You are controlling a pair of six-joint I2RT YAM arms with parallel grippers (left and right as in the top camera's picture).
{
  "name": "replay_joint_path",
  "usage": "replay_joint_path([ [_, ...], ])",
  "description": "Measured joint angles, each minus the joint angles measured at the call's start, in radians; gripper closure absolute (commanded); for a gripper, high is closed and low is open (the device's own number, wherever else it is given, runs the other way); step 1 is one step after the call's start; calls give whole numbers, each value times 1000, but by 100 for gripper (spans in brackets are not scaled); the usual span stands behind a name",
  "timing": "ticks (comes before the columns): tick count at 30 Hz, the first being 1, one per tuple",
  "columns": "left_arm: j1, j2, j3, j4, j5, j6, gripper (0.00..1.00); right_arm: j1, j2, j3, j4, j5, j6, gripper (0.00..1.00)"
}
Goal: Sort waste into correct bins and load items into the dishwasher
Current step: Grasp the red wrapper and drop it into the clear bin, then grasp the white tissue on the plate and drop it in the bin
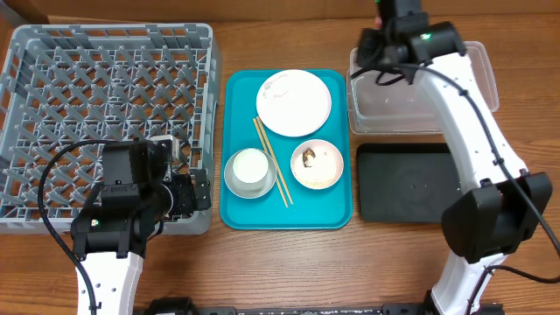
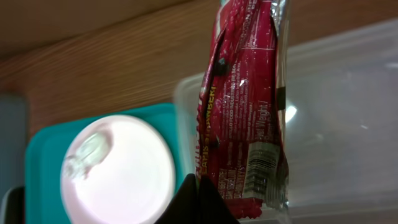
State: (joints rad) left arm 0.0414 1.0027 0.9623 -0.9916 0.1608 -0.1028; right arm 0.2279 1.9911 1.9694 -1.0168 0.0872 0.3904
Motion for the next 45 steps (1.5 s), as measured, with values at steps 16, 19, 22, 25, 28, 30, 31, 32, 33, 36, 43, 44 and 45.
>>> replay_joint_path([
  [16,0,0,0,0,0,0,0,-11,13,-66,68,-101,77,27],
  [19,0,0,0,0,0,0,0,-1,13,-66,97,-174,57,27],
  [22,0,0,0,0,0,0,0,26,13,-66,121,-221,18,27],
  [25,0,0,0,0,0,0,0,79,13,-66,155,-240,-35,25],
  [28,0,0,0,0,0,0,0,141,13,-66,201,-227,-66,22],
  [30,0,0,0,0,0,0,0,183,15,-66,249,-203,-77,20],
  [31,0,0,0,0,0,0,0,203,18,-66,274,-190,-81,19],
  [32,0,0,0,0,0,0,0,224,22,-66,307,-173,-85,19],
  [33,0,0,0,0,0,0,0,243,29,-66,340,-157,-89,19],
  [36,0,0,0,-1,0,0,0,282,57,-66,404,-117,-96,18],
  [43,0,0,0,0,0,0,0,315,173,-66,525,-28,-103,18],
  [44,0,0,0,-1,0,0,0,316,193,-66,536,-19,-102,15],
  [45,0,0,0,0,0,0,0,316,208,-66,544,-11,-101,14],
])
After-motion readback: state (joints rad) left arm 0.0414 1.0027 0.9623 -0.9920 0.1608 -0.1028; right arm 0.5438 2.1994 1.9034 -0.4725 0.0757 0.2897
